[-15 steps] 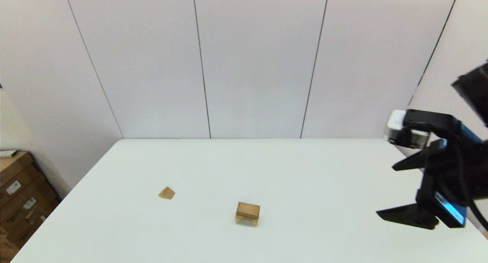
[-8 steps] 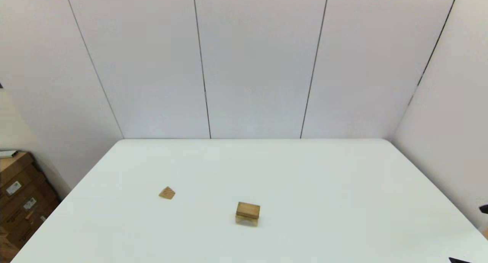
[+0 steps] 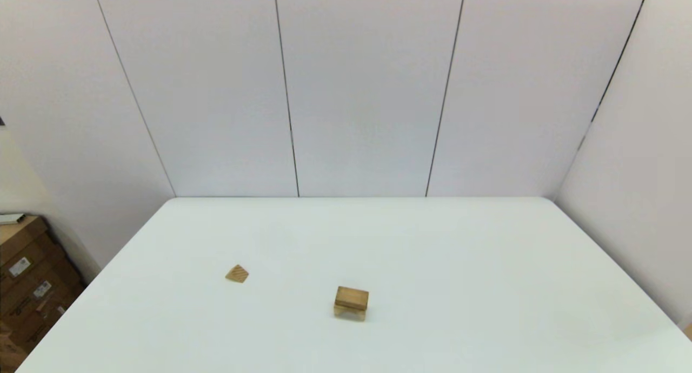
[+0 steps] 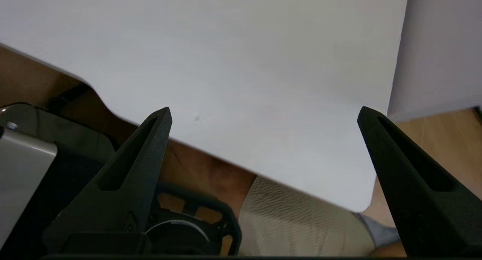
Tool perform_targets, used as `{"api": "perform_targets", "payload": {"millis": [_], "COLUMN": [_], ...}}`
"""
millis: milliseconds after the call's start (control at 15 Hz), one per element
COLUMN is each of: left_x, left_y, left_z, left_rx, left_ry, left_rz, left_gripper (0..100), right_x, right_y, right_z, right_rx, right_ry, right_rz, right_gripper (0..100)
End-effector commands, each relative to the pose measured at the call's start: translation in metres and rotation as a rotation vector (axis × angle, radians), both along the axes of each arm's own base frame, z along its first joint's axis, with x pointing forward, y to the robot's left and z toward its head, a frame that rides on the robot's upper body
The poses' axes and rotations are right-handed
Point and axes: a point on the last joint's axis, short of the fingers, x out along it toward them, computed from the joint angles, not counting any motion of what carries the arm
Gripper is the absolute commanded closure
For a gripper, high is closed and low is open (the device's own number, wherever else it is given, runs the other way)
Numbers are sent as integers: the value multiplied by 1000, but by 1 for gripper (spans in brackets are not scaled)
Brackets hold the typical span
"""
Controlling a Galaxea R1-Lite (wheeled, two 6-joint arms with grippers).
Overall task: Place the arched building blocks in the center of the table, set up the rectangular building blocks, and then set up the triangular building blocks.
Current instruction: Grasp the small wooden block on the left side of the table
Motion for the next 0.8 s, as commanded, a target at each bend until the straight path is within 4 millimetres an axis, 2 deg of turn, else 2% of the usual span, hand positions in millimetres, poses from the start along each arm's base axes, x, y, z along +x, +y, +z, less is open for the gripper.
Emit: {"api": "perform_targets", "payload": {"millis": [67,200,467,800], "left_x": [0,0,0,0], "left_y": [0,0,0,0], "left_z": [0,0,0,0], "left_rx": [0,0,0,0], "left_ry": [1,1,1,1], "left_rz": [1,1,1,1], "left_gripper": [0,0,0,0], "right_x": [-15,-20,-20,-10], "right_y": [0,0,0,0], "right_z": [-29,-35,-31,-43], "right_rx": [0,41,157,251], "right_ry": [-32,-59,-165,-408], "right_rz": [-27,-54,-114,-132], "right_gripper": [0,0,0,0]}}
